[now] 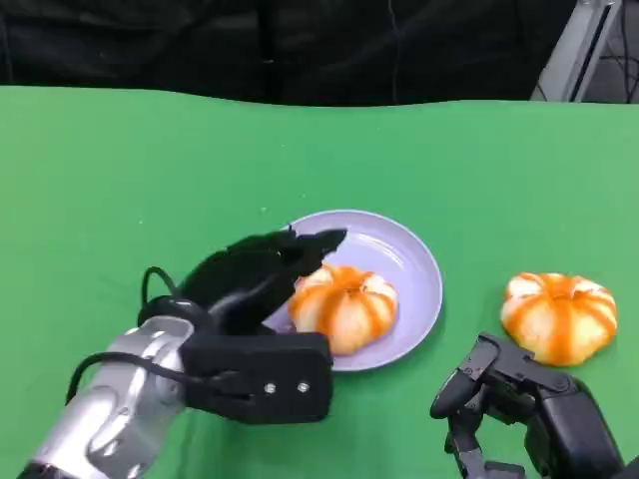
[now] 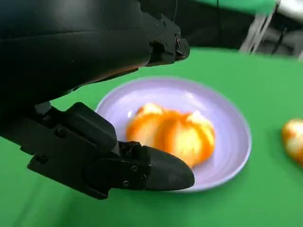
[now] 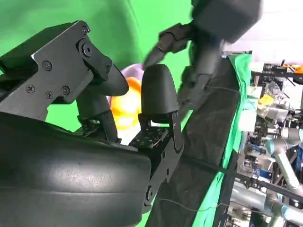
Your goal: Grasp the bread from the table and place it into the plate.
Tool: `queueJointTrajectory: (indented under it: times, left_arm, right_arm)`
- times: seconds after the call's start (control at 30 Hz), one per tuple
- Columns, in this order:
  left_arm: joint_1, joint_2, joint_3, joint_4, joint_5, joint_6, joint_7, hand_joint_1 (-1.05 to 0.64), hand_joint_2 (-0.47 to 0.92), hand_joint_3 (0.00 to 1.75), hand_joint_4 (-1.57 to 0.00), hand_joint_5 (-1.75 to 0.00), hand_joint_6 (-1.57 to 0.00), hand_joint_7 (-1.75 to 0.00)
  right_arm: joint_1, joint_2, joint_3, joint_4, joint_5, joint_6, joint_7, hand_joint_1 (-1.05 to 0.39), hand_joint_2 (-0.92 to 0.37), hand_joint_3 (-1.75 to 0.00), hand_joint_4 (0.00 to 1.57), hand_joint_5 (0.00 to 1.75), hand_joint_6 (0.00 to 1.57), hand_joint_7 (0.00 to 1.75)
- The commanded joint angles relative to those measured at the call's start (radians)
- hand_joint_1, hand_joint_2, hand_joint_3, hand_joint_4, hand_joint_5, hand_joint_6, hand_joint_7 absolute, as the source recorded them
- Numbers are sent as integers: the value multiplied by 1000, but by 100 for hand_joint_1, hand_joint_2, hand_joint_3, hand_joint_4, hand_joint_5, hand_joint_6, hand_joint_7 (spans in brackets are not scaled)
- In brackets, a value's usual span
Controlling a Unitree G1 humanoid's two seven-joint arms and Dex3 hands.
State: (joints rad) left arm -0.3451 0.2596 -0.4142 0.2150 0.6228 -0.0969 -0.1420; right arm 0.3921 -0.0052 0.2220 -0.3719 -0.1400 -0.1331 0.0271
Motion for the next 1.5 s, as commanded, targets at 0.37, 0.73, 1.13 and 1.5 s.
queueJointTrajectory:
  times: [0.37,0.73,1.13,1.5]
  left_arm:
    - [14,14,25,2,-10,-37,26,-78,92,36,-12,-10,-16,-7]
    - [565,-79,377,-191,-652,-486,42,-14,67,97,-79,-147,-80,-120]
    - [592,-156,404,-143,-706,-571,14,-16,50,122,-82,-171,-78,-154]
    - [591,-202,402,-121,-725,-557,2,-18,52,116,-82,-171,-77,-159]
  right_arm:
    - [2,-3,-4,-1,5,-4,-4,3,-43,-129,70,167,72,143]
    - [7,-10,-4,-11,9,-4,4,6,-44,-129,70,169,71,141]
    - [29,-10,-6,-24,9,-1,5,6,-42,-131,70,168,73,140]
    - [31,-21,-30,-15,32,-17,19,4,-39,-136,70,166,74,143]
